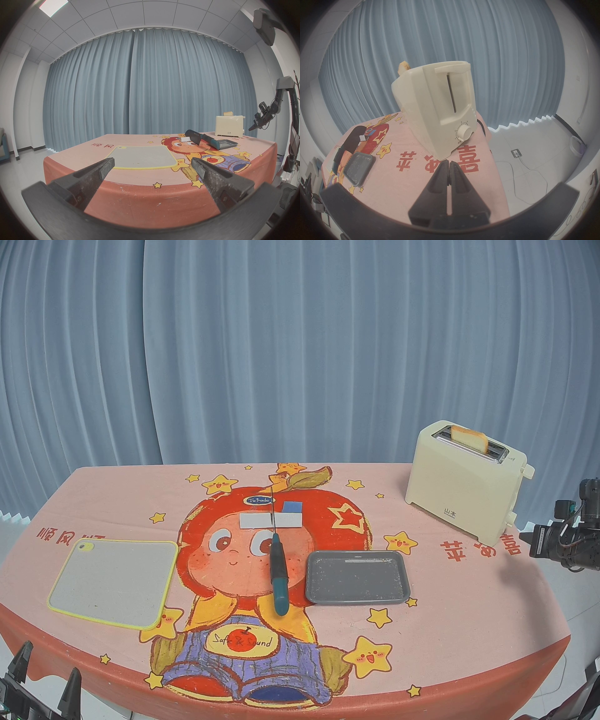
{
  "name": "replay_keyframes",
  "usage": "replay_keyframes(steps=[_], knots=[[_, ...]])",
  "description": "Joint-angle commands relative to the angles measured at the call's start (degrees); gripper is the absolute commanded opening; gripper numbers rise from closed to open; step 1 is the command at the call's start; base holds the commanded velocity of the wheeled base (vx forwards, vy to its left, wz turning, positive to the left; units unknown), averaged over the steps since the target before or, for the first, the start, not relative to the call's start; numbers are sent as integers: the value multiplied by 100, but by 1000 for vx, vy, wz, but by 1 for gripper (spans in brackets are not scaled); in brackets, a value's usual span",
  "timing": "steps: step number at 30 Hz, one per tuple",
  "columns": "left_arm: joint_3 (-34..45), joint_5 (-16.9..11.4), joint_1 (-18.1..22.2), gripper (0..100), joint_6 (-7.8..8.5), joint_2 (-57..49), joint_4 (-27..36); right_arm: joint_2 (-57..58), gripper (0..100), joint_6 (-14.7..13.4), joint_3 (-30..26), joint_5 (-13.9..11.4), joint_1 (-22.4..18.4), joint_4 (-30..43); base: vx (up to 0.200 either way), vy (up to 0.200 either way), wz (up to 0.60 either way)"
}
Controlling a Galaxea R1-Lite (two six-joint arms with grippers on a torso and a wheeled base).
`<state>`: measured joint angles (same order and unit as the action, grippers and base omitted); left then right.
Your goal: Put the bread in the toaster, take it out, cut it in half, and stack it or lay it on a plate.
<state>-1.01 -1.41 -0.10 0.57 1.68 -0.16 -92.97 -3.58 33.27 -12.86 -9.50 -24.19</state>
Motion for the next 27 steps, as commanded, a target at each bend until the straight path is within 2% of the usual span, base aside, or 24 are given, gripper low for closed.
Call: replay_keyframes(steps=[1,9,17,27], knots=[[101,1,1,100,-5,-1,-2,-73,0,-2,-5,38,-8,2,0,0,0],[101,1,1,100,-5,8,-2,-222,0,-11,4,38,-8,-34,0,0,0],[101,1,1,100,-5,8,-2,-389,0,-28,-119,29,-26,-491,0,0,0],[101,1,1,100,4,8,-2,-618,0,-20,-92,29,-35,-535,0,0,0]])
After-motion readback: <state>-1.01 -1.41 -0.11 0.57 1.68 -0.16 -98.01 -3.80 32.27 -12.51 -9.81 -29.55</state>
